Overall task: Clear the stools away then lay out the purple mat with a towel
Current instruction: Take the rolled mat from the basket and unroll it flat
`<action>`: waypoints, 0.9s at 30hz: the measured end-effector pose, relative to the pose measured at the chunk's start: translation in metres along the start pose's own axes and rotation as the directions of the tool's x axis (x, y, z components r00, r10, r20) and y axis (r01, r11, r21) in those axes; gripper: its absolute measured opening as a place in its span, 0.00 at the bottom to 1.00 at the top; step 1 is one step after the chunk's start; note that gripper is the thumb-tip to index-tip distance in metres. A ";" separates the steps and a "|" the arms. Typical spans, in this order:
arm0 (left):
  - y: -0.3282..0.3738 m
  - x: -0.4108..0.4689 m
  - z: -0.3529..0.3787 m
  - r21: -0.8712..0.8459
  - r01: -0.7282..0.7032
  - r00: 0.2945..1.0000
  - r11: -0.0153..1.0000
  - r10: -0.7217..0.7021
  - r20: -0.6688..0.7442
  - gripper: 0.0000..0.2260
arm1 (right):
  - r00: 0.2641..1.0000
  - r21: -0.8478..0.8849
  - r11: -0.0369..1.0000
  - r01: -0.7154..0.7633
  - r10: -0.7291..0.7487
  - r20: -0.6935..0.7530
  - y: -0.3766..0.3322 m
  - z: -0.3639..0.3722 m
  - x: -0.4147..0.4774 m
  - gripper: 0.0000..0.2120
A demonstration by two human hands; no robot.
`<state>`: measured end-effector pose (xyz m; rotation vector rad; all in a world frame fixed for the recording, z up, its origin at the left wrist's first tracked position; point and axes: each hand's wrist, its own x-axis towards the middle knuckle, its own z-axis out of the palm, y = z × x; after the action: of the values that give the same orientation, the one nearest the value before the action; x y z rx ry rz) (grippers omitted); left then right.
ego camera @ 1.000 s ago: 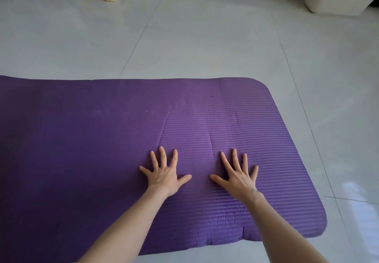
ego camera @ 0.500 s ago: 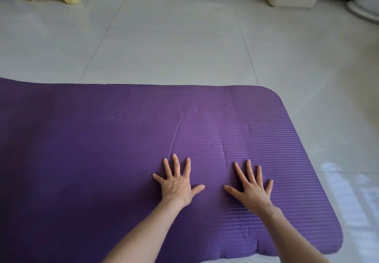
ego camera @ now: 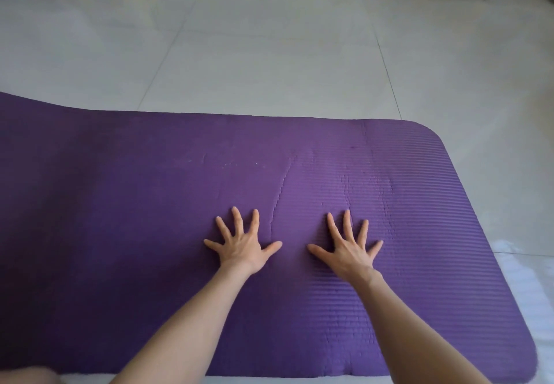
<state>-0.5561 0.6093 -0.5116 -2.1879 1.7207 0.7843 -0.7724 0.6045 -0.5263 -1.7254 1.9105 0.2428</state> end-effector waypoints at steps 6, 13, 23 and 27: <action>0.015 -0.017 0.014 0.049 -0.040 0.999 0.998 0.039 0.015 0.42 | 0.998 -0.005 0.998 -0.056 0.056 -0.005 0.024 0.005 -0.020 0.44; -0.050 -0.008 -0.043 0.022 -0.073 0.997 0.997 0.072 0.023 0.37 | 0.999 0.058 0.997 0.041 -0.041 -0.012 -0.066 -0.002 -0.011 0.43; -0.278 0.009 -0.122 -0.022 0.109 0.993 0.994 -0.110 -0.029 0.35 | 0.924 -0.022 0.923 0.383 -0.383 0.022 -0.302 0.022 0.013 0.39; -0.360 0.022 -0.123 -0.077 0.187 0.977 0.979 -0.193 -0.085 0.36 | 0.893 -0.084 0.889 0.450 -0.445 0.066 -0.377 0.050 0.020 0.39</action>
<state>-0.1780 0.6266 -0.4695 -2.4268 1.5151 0.7144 -0.3966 0.5513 -0.4937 -2.1497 1.4324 0.1977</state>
